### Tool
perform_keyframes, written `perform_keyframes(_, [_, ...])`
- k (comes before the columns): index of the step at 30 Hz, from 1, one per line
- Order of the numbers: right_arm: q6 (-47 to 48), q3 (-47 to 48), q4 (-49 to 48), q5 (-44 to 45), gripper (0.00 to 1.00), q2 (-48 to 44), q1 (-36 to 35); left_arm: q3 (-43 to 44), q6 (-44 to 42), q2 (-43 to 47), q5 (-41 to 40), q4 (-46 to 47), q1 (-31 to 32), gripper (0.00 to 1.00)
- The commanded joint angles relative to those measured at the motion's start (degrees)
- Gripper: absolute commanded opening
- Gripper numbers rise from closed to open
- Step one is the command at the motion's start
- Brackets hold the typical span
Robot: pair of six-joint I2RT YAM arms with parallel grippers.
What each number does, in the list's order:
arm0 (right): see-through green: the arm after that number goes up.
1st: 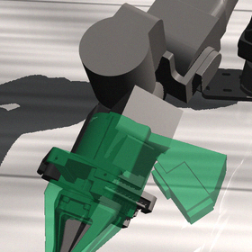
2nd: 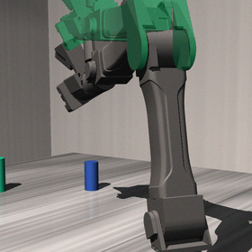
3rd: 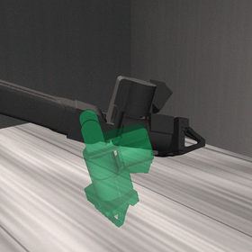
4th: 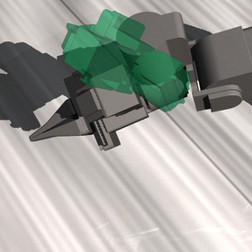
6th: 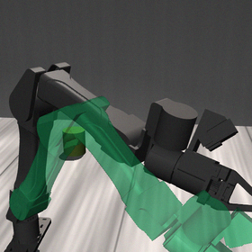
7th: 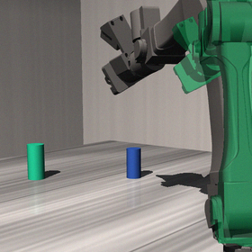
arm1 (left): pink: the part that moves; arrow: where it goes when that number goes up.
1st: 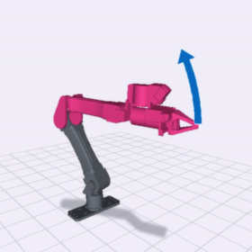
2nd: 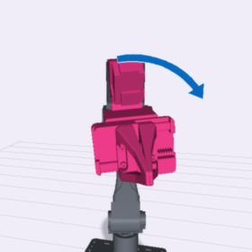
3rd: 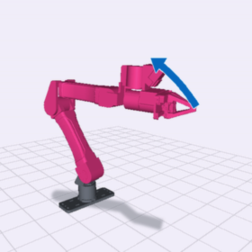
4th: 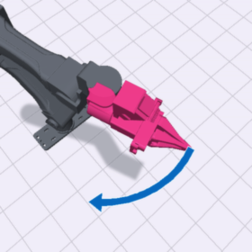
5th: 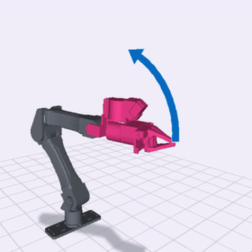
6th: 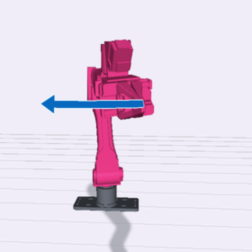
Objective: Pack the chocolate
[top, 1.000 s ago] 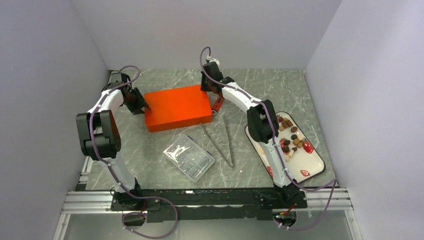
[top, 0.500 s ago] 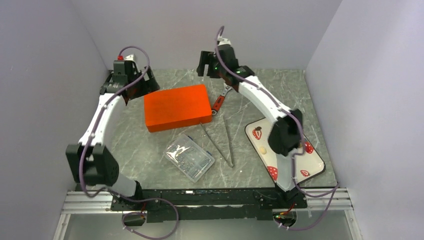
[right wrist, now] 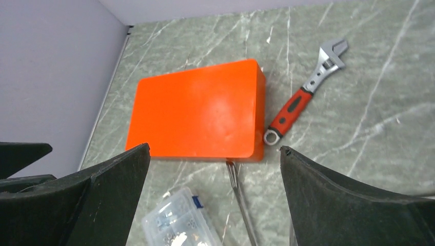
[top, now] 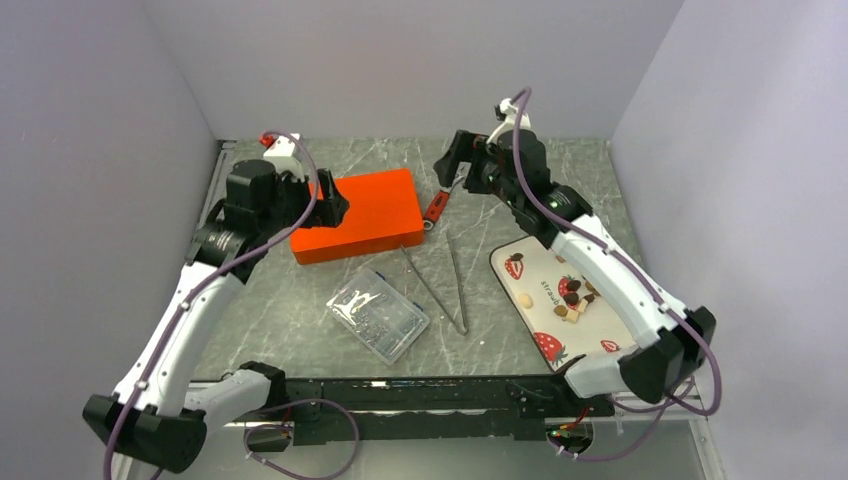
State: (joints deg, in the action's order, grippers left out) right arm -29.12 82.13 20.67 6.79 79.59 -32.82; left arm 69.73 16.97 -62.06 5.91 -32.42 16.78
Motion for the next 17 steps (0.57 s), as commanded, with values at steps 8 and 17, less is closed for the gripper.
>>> perform_keyframes(8, [-1.50, -7.81, -0.38, 5.20, 1.00, -13.09, 0.03, -2.62, -1.99, 5.64, -1.09, 1.61, 0.19, 0.99])
perform_keyframes(17, [0.13, -6.46, 0.92, 6.22, 1.00, -13.66, 0.04, -1.82, -2.51, 4.76, -0.72, 1.14, 0.19, 0.99])
